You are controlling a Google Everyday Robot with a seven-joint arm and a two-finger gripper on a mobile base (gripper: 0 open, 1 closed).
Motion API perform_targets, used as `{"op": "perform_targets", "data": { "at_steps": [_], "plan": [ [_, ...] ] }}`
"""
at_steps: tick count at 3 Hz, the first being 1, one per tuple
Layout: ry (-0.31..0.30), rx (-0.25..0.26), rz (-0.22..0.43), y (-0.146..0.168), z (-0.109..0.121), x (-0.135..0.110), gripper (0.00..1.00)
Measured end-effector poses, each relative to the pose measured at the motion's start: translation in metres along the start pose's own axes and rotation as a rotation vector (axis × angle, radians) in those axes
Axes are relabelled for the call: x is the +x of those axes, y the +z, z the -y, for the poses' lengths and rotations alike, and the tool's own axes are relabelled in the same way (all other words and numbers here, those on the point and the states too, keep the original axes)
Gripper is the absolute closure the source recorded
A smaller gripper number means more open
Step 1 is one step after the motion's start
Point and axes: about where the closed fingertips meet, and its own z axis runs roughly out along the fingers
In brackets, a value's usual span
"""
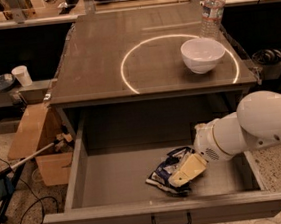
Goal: Place blue chip bag into top drawer
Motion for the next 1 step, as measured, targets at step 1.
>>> {"op": "perform_targets", "data": {
  "at_steps": [1],
  "plan": [
    [0.0, 0.0, 0.0, 0.0, 0.0, 0.0, 0.0]
  ]
}}
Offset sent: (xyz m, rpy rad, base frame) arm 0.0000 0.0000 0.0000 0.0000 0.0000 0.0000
